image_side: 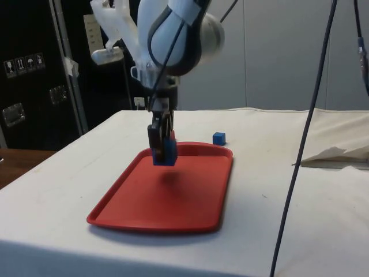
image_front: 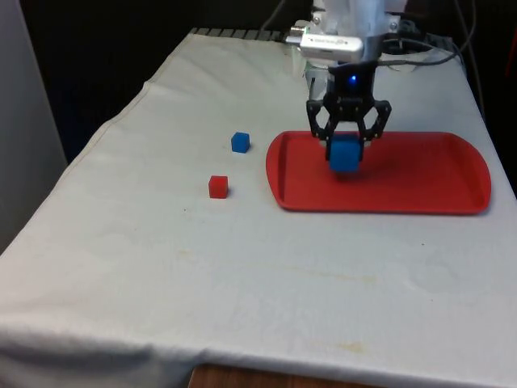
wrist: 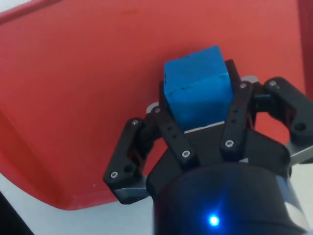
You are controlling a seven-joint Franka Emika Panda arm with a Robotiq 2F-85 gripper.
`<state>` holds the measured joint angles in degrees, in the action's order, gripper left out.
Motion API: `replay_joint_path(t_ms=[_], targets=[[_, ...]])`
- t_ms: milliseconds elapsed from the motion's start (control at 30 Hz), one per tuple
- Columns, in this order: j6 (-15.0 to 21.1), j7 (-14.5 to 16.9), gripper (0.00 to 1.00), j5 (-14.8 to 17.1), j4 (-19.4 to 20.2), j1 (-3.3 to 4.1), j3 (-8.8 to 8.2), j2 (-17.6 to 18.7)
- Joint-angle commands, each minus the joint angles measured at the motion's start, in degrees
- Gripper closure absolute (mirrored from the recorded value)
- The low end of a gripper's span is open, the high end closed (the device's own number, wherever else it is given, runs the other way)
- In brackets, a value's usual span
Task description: Pick up the largest block and place it onto the tray.
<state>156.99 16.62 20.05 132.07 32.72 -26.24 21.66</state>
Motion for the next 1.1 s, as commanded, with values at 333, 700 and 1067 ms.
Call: replay_joint_path(t_ms=[333,700,1067], targets=[[1.6,-2.52,1.0,0.06,-0.06,0.0,2.98,2.35],[1.89,-3.9,0.5,-0.11,-0.23,-0.29,4.53,2.92],[1.89,-4.07,0.0,-0.11,-0.34,-0.34,4.76,3.04]])
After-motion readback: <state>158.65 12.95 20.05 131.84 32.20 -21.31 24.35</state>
